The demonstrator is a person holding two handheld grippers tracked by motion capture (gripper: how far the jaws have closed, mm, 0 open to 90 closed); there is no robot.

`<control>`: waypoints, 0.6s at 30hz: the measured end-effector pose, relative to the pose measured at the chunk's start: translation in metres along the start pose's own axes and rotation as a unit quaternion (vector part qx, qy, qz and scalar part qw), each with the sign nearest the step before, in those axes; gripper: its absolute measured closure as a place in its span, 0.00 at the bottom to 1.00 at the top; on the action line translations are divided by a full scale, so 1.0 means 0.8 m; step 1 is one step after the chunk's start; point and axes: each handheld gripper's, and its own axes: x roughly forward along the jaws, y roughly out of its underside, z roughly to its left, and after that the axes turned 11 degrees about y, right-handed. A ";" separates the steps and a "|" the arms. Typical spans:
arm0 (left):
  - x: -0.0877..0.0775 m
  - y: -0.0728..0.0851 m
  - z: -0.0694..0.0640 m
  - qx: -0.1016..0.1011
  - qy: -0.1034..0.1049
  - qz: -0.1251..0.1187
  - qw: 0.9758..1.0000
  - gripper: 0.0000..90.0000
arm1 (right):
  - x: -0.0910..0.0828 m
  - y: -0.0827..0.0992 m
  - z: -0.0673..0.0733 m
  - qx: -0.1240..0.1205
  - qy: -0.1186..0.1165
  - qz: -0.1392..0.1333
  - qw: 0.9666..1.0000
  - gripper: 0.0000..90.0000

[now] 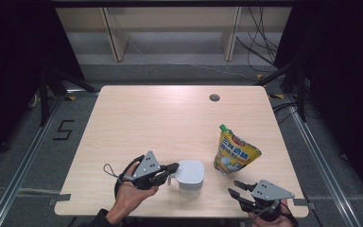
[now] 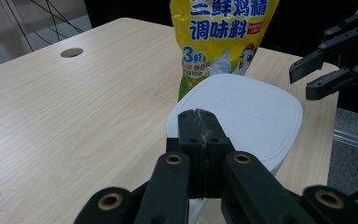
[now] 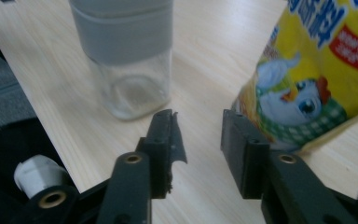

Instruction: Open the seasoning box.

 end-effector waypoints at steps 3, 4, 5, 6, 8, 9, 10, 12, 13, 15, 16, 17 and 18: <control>-0.001 0.001 0.001 -0.003 0.001 -0.004 1.000 0.99 | -0.002 -0.004 0.004 0.004 -0.003 -0.003 1.000 0.78; -0.001 0.002 0.001 -0.004 0.001 -0.005 1.000 0.99 | -0.001 -0.005 0.004 0.001 -0.002 -0.011 1.000 0.80; -0.001 0.002 0.001 -0.004 0.002 -0.005 1.000 0.99 | 0.002 -0.007 0.005 -0.006 -0.010 -0.018 1.000 0.84; -0.001 0.002 0.000 -0.010 0.004 -0.004 1.000 0.99 | 0.002 -0.007 0.005 -0.006 -0.010 -0.018 1.000 0.84; -0.001 0.003 -0.001 -0.017 0.002 -0.006 1.000 0.99 | 0.002 -0.009 0.008 -0.004 -0.008 -0.016 1.000 0.87; -0.001 0.003 -0.001 -0.015 0.002 -0.004 1.000 0.99 | 0.003 -0.011 0.008 -0.005 -0.009 -0.022 1.000 0.87; -0.001 0.003 -0.001 -0.015 0.001 -0.005 1.000 0.99 | 0.004 -0.012 0.008 -0.006 -0.008 -0.022 1.000 0.88; -0.001 0.003 0.000 -0.010 0.002 -0.006 1.000 0.99 | 0.006 -0.014 0.008 -0.009 -0.015 -0.025 1.000 0.89; -0.002 0.004 0.000 -0.012 0.002 -0.008 1.000 0.99 | 0.007 -0.016 0.009 -0.007 -0.012 -0.028 1.000 0.90; -0.003 0.005 0.000 -0.015 0.002 -0.009 1.000 0.99 | 0.009 -0.018 0.009 -0.004 -0.013 -0.030 0.999 0.91; -0.003 0.005 0.000 -0.014 0.001 -0.008 1.000 0.99 | 0.011 -0.019 0.010 -0.008 -0.015 -0.032 0.999 0.92; -0.004 0.006 0.000 -0.014 0.000 -0.007 1.000 0.99 | 0.012 -0.020 0.011 -0.005 -0.017 -0.031 0.999 0.93; -0.004 0.006 0.000 -0.012 -0.002 -0.005 1.000 0.99 | 0.014 -0.021 0.011 -0.009 -0.019 -0.034 0.999 0.93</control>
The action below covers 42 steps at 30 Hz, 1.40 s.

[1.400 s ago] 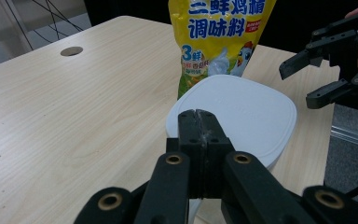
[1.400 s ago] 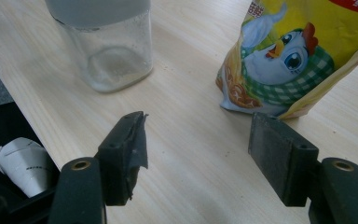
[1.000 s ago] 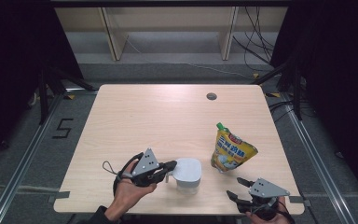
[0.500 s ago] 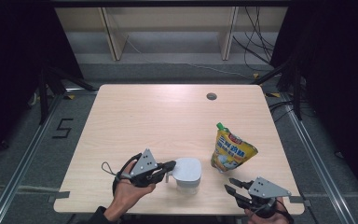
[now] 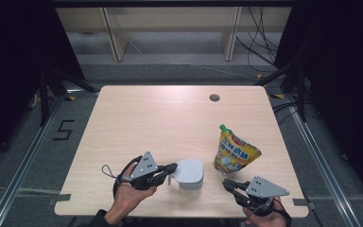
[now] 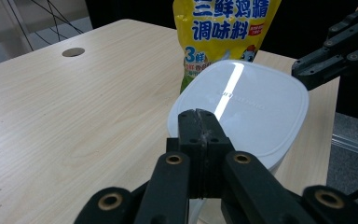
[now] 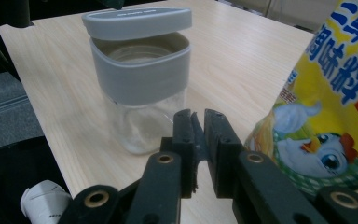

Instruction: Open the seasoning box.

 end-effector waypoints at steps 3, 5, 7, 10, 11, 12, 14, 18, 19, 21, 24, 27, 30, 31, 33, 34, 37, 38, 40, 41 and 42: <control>0.000 0.000 0.000 0.002 -0.001 0.001 1.000 0.99 | 0.003 -0.003 0.003 0.001 -0.001 0.000 1.000 0.95; -0.001 0.002 0.001 0.002 -0.003 0.002 1.000 0.99 | 0.005 -0.005 0.004 -0.003 -0.006 -0.004 1.000 0.97; -0.002 0.003 0.002 0.002 -0.006 0.003 1.000 0.99 | 0.008 -0.007 0.005 -0.006 -0.009 -0.005 1.000 0.98; -0.002 0.008 0.004 -0.005 -0.006 0.004 1.000 0.99 | 0.011 -0.010 0.009 0.005 -0.013 -0.004 1.000 0.98; -0.002 0.009 0.006 -0.007 -0.003 0.002 1.000 0.99 | 0.013 -0.011 0.007 -0.012 -0.012 -0.008 1.000 0.99; -0.002 0.010 0.008 0.000 -0.002 0.006 1.000 0.99 | 0.014 -0.012 0.008 -0.010 -0.013 -0.012 1.000 0.99; 0.000 0.012 0.008 -0.008 0.000 0.004 1.000 0.99 | 0.014 -0.014 0.009 -0.010 -0.010 -0.007 1.000 0.99; 0.000 0.012 0.008 -0.011 -0.003 0.003 1.000 0.99 | 0.017 -0.015 0.010 -0.010 -0.011 -0.017 1.000 0.99; 0.000 0.013 0.007 -0.017 -0.003 0.000 1.000 0.99 | 0.017 -0.015 0.010 -0.012 -0.013 -0.017 1.000 0.99; 0.000 0.013 0.007 -0.015 -0.001 0.002 1.000 0.99 | 0.017 -0.017 0.010 -0.018 -0.014 -0.014 1.000 0.99; 0.000 0.013 0.006 -0.015 -0.004 0.000 1.000 0.99 | 0.017 -0.019 0.012 -0.015 -0.015 -0.013 1.000 0.99; 0.000 0.013 0.006 -0.015 -0.004 0.001 1.000 0.99 | 0.019 -0.023 0.014 -0.013 -0.018 -0.020 1.000 0.99; 0.000 0.013 0.006 -0.015 -0.004 0.000 1.000 0.99 | 0.022 -0.030 0.016 -0.015 -0.024 -0.027 0.999 1.00; 0.000 0.013 0.006 -0.015 -0.005 0.000 1.000 0.99 | 0.023 -0.033 0.018 -0.018 -0.028 -0.030 0.999 1.00; 0.000 0.013 0.006 -0.015 -0.004 0.000 1.000 0.99 | 0.024 -0.039 0.022 -0.013 -0.030 -0.029 0.999 1.00; 0.000 0.013 0.006 -0.015 -0.004 0.000 1.000 0.99 | 0.027 -0.042 0.023 -0.019 -0.032 -0.036 0.999 1.00; 0.000 0.013 0.007 -0.016 -0.002 0.001 1.000 0.99 | 0.032 -0.055 0.030 -0.017 -0.038 -0.032 0.999 1.00; 0.000 0.013 0.007 -0.016 -0.002 0.001 1.000 0.99 | 0.032 -0.055 0.030 -0.017 -0.038 -0.032 0.999 1.00; 0.000 0.013 0.007 -0.016 -0.003 0.000 1.000 0.99 | 0.036 -0.060 0.035 -0.026 -0.044 -0.039 0.998 1.00; 0.000 0.013 0.007 -0.016 -0.003 0.000 1.000 0.99 | 0.037 -0.064 0.039 -0.031 -0.047 -0.034 0.998 1.00; 0.000 0.013 0.007 -0.016 -0.002 0.001 1.000 0.99 | 0.040 -0.066 0.042 -0.034 -0.045 -0.036 0.998 1.00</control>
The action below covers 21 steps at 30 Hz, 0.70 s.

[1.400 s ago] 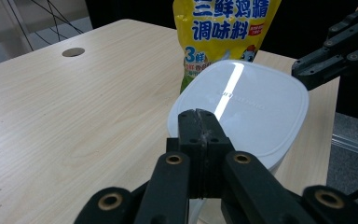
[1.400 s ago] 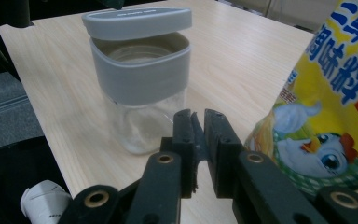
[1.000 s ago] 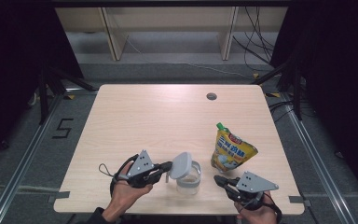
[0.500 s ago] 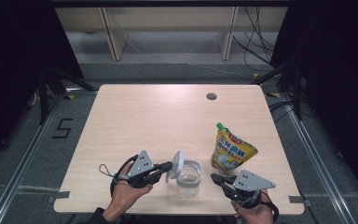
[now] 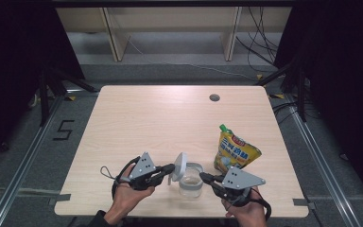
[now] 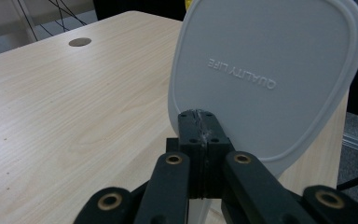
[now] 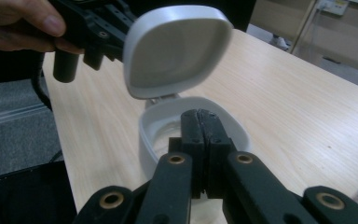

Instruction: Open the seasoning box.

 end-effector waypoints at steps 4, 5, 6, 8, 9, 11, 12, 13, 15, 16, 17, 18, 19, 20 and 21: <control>-0.001 0.000 0.001 0.007 -0.003 0.001 1.000 0.98 | 0.007 -0.005 0.006 -0.006 -0.010 0.007 1.000 1.00; -0.001 0.000 0.001 0.007 -0.003 0.002 1.000 0.98 | 0.008 -0.005 0.006 -0.006 -0.012 0.007 1.000 1.00; -0.001 -0.001 0.001 0.006 -0.003 0.001 1.000 0.98 | 0.008 -0.005 0.006 -0.006 -0.012 0.008 1.000 1.00; -0.001 -0.001 0.001 0.005 -0.004 0.000 1.000 0.97 | 0.009 -0.006 0.006 -0.002 -0.012 0.007 1.000 1.00; -0.001 -0.001 0.001 0.005 -0.004 0.000 1.000 0.97 | 0.010 -0.007 0.006 -0.002 -0.012 0.006 1.000 1.00; -0.001 -0.001 0.001 0.005 -0.003 0.002 1.000 0.97 | 0.010 -0.008 0.006 -0.004 -0.018 0.011 1.000 1.00; -0.001 -0.001 0.001 0.005 -0.002 0.002 1.000 0.97 | 0.010 -0.009 0.007 -0.003 -0.018 0.009 1.000 1.00; -0.001 -0.001 0.001 0.000 -0.002 0.001 1.000 0.97 | 0.010 -0.010 0.009 -0.001 -0.018 0.007 1.000 1.00; -0.001 -0.001 0.002 0.004 0.000 0.000 1.000 0.97 | 0.011 -0.013 0.012 -0.010 -0.014 0.006 1.000 1.00; -0.002 -0.001 0.002 0.002 0.000 0.000 1.000 0.97 | 0.012 -0.014 0.013 -0.008 -0.015 0.004 1.000 1.00; -0.002 -0.002 0.002 0.002 -0.002 0.002 1.000 0.97 | 0.013 -0.015 0.012 -0.011 -0.016 0.008 1.000 1.00; -0.002 -0.002 0.001 -0.002 -0.002 0.001 1.000 0.96 | 0.014 -0.014 0.013 -0.007 -0.015 0.007 1.000 1.00; -0.003 -0.002 0.001 -0.004 -0.003 -0.001 1.000 0.96 | 0.014 -0.015 0.012 -0.011 -0.018 0.010 1.000 1.00; -0.004 -0.002 0.003 0.004 -0.003 0.001 1.000 0.96 | 0.014 -0.015 0.012 -0.010 -0.019 0.012 1.000 1.00; -0.004 -0.002 0.003 0.000 0.001 -0.003 1.000 0.96 | 0.015 -0.015 0.012 -0.011 -0.022 0.013 1.000 1.00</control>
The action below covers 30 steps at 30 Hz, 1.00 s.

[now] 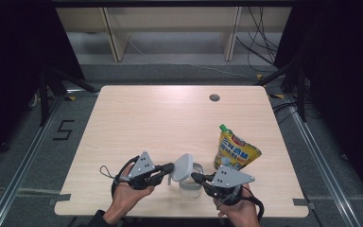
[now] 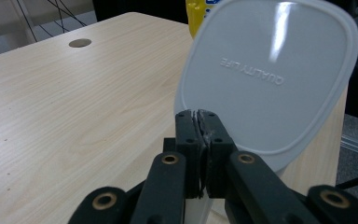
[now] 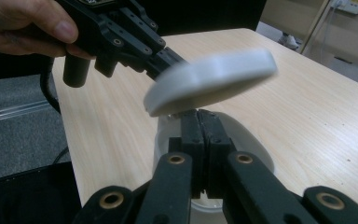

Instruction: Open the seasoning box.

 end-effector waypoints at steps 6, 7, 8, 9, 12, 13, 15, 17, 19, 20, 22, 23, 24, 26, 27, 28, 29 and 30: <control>-0.009 0.000 0.002 -0.004 -0.008 -0.007 1.000 0.94 | 0.002 -0.001 -0.001 0.000 0.004 -0.001 1.000 1.00; -0.012 0.001 0.004 -0.001 -0.006 -0.009 1.000 0.93 | 0.002 -0.001 -0.001 -0.003 0.005 -0.002 1.000 1.00; -0.017 0.002 0.006 -0.007 -0.008 -0.011 1.000 0.92 | 0.001 -0.002 -0.001 -0.002 0.005 0.000 1.000 1.00; -0.020 0.004 0.005 -0.016 -0.014 -0.009 1.000 0.90 | 0.001 -0.002 0.000 0.000 0.007 -0.002 1.000 1.00; -0.031 0.014 0.008 -0.023 -0.004 0.003 1.000 0.83 | 0.000 -0.004 0.001 -0.003 0.005 -0.003 1.000 1.00; -0.033 0.019 0.007 -0.032 -0.003 0.001 0.999 0.82 | 0.000 -0.005 0.002 -0.002 0.010 -0.008 1.000 1.00; -0.038 0.025 0.008 -0.025 0.002 0.013 1.000 0.79 | 0.000 -0.007 0.004 -0.004 0.008 -0.010 1.000 1.00; -0.042 0.030 0.007 -0.025 0.005 0.023 0.999 0.76 | 0.000 -0.010 0.005 -0.009 0.007 -0.009 1.000 1.00; -0.043 0.035 0.004 -0.028 0.012 0.037 0.999 0.71 | 0.003 -0.012 0.007 -0.011 0.007 -0.014 1.000 1.00; -0.044 0.039 0.002 -0.036 0.018 0.044 0.998 0.70 | 0.003 -0.013 0.008 -0.011 0.007 -0.014 1.000 1.00; -0.045 0.044 0.000 -0.034 0.014 0.055 0.998 0.67 | 0.004 -0.016 0.010 -0.017 0.004 -0.014 1.000 1.00; -0.046 0.046 0.000 -0.030 0.014 0.061 0.998 0.65 | 0.005 -0.017 0.011 -0.017 0.004 -0.013 1.000 1.00; -0.047 0.047 0.001 -0.025 0.016 0.059 0.998 0.63 | 0.006 -0.018 0.012 -0.016 0.004 -0.014 1.000 1.00; -0.048 0.049 0.000 -0.027 0.015 0.062 0.998 0.60 | 0.007 -0.019 0.014 -0.017 0.002 -0.014 1.000 1.00; -0.049 0.050 0.000 -0.025 0.017 0.067 0.997 0.58 | 0.008 -0.021 0.014 -0.019 0.002 -0.015 1.000 1.00; -0.048 0.052 0.000 -0.026 0.020 0.066 0.997 0.56 | 0.008 -0.022 0.014 -0.023 0.005 -0.015 1.000 1.00; -0.050 0.053 0.000 -0.024 0.020 0.075 0.997 0.55 | 0.009 -0.022 0.016 -0.022 0.003 -0.016 1.000 1.00; -0.048 0.056 -0.002 -0.032 0.020 0.073 0.997 0.55 | 0.010 -0.023 0.017 -0.023 0.001 -0.014 1.000 1.00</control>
